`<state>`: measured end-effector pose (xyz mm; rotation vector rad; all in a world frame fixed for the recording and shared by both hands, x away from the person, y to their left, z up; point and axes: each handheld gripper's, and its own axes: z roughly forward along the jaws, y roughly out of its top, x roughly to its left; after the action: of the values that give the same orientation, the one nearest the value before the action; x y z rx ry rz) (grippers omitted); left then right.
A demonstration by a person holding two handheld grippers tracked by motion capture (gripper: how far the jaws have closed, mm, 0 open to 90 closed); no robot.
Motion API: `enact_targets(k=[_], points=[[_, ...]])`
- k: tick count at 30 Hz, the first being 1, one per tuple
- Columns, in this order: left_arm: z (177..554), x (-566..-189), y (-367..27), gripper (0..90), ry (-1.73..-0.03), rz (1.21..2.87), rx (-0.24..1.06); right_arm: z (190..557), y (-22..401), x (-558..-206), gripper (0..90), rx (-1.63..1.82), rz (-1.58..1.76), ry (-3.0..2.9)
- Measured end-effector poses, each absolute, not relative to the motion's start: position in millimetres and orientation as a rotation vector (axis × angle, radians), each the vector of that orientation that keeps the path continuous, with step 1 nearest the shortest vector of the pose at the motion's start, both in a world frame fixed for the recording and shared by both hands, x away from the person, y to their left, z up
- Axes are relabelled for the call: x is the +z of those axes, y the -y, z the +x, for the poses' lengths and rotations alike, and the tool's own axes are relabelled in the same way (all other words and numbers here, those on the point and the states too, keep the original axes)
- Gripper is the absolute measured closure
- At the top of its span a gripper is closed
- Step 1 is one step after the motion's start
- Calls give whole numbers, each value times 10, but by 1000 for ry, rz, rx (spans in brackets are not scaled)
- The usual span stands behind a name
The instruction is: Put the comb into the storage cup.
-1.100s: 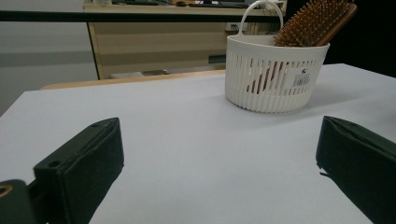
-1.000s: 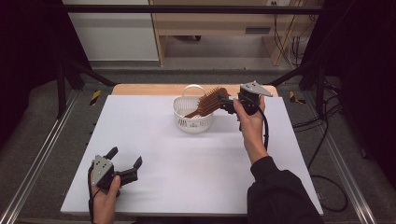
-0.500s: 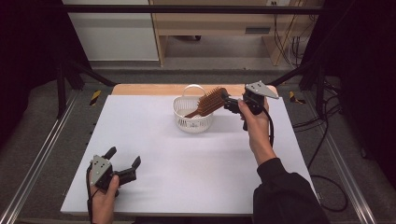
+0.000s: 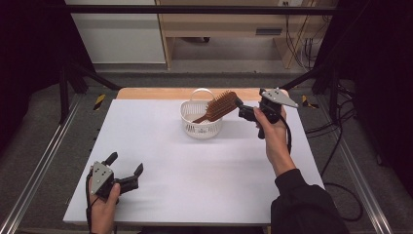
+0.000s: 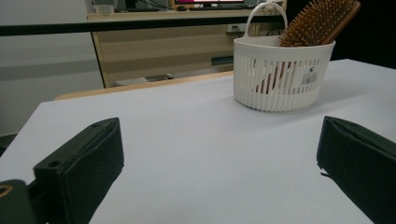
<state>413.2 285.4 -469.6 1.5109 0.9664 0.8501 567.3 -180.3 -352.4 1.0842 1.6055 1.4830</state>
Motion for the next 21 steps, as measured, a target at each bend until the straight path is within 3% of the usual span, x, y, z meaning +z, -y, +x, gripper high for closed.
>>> enact_targets(k=[21], points=[[4073, -4716, -3042, 11, -1002, 1468, 820, 5344, 1907, -3616, 33, 1459, 1001, -1630]])
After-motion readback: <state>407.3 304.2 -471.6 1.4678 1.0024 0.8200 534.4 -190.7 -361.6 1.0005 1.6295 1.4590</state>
